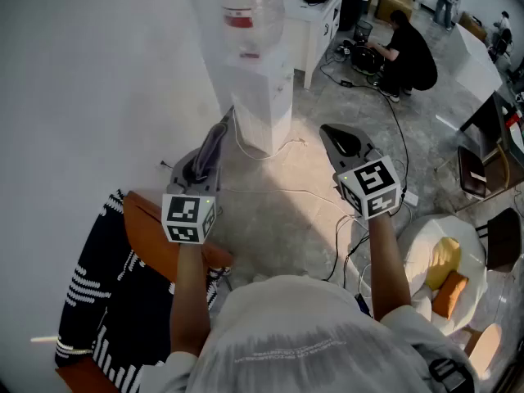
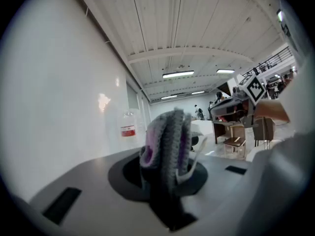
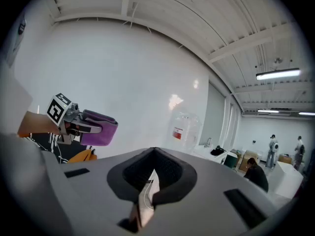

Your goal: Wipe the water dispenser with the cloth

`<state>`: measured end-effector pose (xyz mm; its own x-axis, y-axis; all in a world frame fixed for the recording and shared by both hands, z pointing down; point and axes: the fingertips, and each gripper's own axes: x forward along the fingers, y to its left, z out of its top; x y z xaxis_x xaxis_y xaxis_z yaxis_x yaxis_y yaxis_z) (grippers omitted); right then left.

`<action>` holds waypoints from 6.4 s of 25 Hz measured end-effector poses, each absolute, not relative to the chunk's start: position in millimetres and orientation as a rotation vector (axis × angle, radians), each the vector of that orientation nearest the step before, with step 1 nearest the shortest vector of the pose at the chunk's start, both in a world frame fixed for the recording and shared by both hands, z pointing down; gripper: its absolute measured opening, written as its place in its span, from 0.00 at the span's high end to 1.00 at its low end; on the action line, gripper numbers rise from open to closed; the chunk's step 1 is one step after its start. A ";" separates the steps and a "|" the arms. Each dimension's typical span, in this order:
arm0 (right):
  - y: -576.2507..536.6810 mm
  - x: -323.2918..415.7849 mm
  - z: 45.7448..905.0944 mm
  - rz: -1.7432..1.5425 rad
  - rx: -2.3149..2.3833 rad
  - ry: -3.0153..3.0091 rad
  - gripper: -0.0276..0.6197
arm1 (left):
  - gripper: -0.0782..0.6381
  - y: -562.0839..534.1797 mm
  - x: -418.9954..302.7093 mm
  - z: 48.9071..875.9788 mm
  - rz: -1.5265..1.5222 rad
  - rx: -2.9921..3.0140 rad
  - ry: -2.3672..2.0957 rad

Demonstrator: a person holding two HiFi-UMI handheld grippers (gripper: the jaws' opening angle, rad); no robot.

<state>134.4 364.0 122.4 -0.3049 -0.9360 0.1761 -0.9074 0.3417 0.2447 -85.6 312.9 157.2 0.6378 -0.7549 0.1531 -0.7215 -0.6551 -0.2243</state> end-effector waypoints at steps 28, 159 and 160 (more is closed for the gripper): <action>290.2 189.7 151.5 -0.114 1.522 -2.436 0.93 | 0.79 245.1 -37.1 184.4 -0.404 -2.684 1.330; -186.8 116.1 561.5 0.830 1.411 -2.049 0.93 | 0.78 -231.9 -45.8 629.5 -0.827 -3.299 1.725; -189.6 114.4 570.2 0.852 1.408 -2.040 0.93 | 0.78 -232.1 -46.1 635.6 -0.826 -3.303 1.734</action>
